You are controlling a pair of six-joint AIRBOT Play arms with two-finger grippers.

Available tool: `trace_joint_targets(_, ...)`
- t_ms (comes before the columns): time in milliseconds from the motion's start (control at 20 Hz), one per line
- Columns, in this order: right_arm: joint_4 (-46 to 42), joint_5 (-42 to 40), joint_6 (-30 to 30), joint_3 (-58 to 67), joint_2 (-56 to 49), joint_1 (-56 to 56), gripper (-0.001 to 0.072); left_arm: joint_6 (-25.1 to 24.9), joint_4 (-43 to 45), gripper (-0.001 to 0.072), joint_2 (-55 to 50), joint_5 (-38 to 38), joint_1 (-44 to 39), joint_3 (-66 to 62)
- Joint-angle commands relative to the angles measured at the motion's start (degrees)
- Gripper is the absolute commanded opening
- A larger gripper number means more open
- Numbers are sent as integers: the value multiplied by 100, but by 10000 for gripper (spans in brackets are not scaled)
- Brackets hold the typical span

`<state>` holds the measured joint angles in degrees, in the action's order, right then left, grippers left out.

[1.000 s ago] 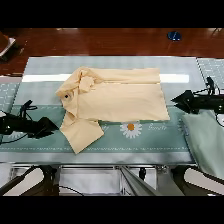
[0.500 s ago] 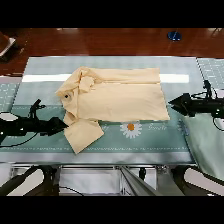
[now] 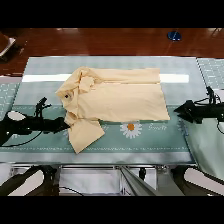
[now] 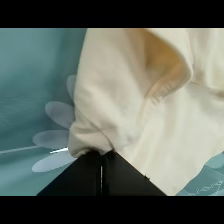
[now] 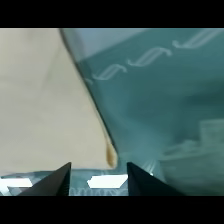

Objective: Fold the shirts.

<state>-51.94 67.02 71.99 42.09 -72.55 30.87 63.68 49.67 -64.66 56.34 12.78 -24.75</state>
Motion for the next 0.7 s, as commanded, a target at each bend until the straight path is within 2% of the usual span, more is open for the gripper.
trace_joint_targets(0, -629, 162, 492, -299, -2, 79, 409, -2, 0, 28, 0, 39, -24, -4)
trace_joint_targets(100, -203, 129, 271, -472, -4, 44, 409, -2, 0, 28, 0, 35, -31, -4)
trace_joint_targets(500, 413, -774, 437, 260, -898, -1134, 393, -2, -109, 28, 0, 0, -28, -4)
trace_joint_targets(550, 407, -752, 450, 474, -1045, -1327, 322, -2, -212, 28, 0, -50, -31, -4)
trace_joint_targets(650, 409, -525, 448, 890, -1342, -1703, 100, -20, -570, 28, 4, -238, -28, -20)
